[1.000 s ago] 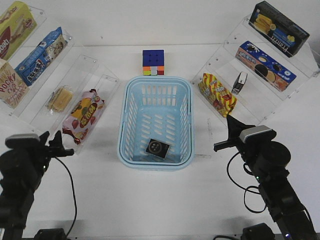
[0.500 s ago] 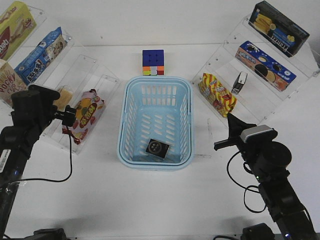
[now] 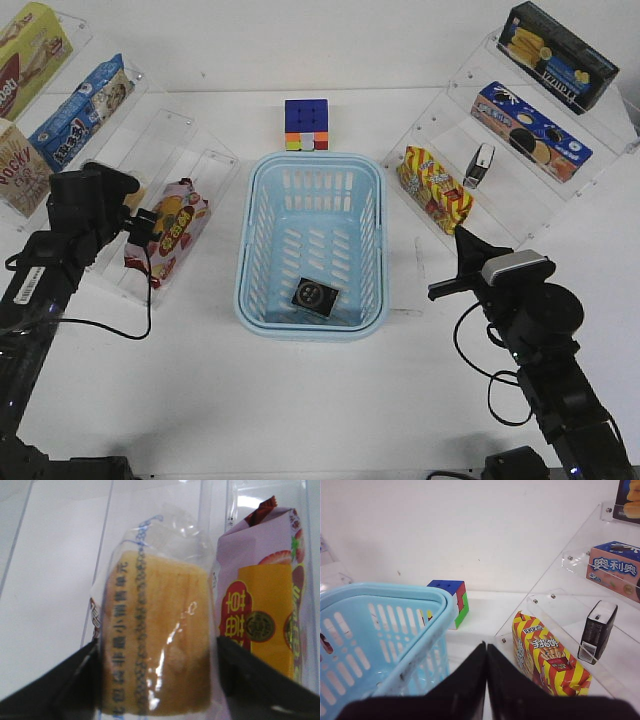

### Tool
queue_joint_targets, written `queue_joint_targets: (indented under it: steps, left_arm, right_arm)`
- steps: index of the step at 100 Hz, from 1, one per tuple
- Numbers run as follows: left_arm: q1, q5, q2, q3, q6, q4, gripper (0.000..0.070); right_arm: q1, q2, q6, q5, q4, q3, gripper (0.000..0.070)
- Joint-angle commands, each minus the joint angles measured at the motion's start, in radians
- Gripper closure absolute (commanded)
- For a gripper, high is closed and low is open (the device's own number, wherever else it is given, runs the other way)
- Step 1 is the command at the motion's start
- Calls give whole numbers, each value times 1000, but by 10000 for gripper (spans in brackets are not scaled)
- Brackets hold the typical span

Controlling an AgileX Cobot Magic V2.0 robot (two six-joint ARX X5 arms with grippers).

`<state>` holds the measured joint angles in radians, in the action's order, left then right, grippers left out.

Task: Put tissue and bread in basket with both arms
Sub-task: 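Carry the bread bar over the basket and release it with the left gripper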

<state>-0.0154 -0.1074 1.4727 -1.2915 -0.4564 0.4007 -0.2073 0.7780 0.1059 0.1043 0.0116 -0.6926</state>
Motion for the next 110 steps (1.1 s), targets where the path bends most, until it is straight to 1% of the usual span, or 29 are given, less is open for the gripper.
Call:
queue_joint_targets:
  steps: [1, 3, 6, 21, 33, 39, 43, 47, 51, 58, 66, 71, 76, 86, 89, 93, 98, 105, 108, 110]
  left_arm:
    - [1, -3, 11, -24, -6, -8, 636]
    - [1, -3, 11, -24, -6, -8, 672]
    - [1, -3, 11, -24, -6, -8, 699]
    - [4, -5, 3, -36, -6, -4, 700]
    - [24, -5, -33, -100, 0, 25, 700]
    - [47, -3, -59, -154, 36, 46, 700]
    - [64, 15, -74, -193, 73, 61, 700]
    - [82, 59, -90, -229, 112, 78, 700]
    - [101, 133, -101, -262, 150, 94, 700]
    - [140, 314, -116, -298, 221, 102, 699]
    - [195, 533, -118, -307, 283, 86, 699]
    - [238, 632, -109, -307, 299, 84, 697]
    - [290, 668, -89, -307, 312, 88, 696]
    - [377, 665, -42, -307, 312, 116, 687]
    - [403, 665, -25, -307, 312, 125, 671]
    - [436, 665, 3, -307, 312, 129, 616]
    - [467, 665, 34, -307, 311, 129, 516]
    - [491, 665, 73, -307, 307, 125, 398]
    - [496, 665, 85, -307, 308, 125, 369]
    - [498, 665, 91, -307, 308, 125, 365]
  right_arm:
    - [-2, 2, 11, 0, -12, -13, 700]
    - [-2, 2, 11, 0, -12, -13, 700]
    - [-2, 2, 11, 0, -12, -13, 700]
    - [-2, 2, 11, 0, -12, -13, 700]
    - [-2, 2, 11, 0, -12, -13, 700]
    - [-2, 2, 11, 0, -12, -13, 700]
    - [-2, 2, 11, 0, -13, -13, 700]
    - [-2, 2, 11, 0, -13, -13, 700]
    - [-2, 2, 11, 0, -13, -13, 700]
    - [-2, 2, 11, 0, -14, -13, 700]
    - [-2, 2, 11, 0, -19, -13, 700]
    - [-2, 2, 11, 0, -21, -13, 700]
    - [-2, 2, 11, 0, -22, -13, 700]
    - [-2, 2, 11, 0, -22, -13, 700]
    - [-2, 2, 11, 0, -22, -13, 700]
    - [-2, 2, 11, 0, -22, -13, 700]
    - [-2, 2, 11, 0, -21, -13, 700]
    - [-2, 2, 11, 0, -22, -13, 700]
    - [-2, 2, 10, 0, -22, -13, 700]
    - [-2, 2, 10, 0, -22, -13, 700]
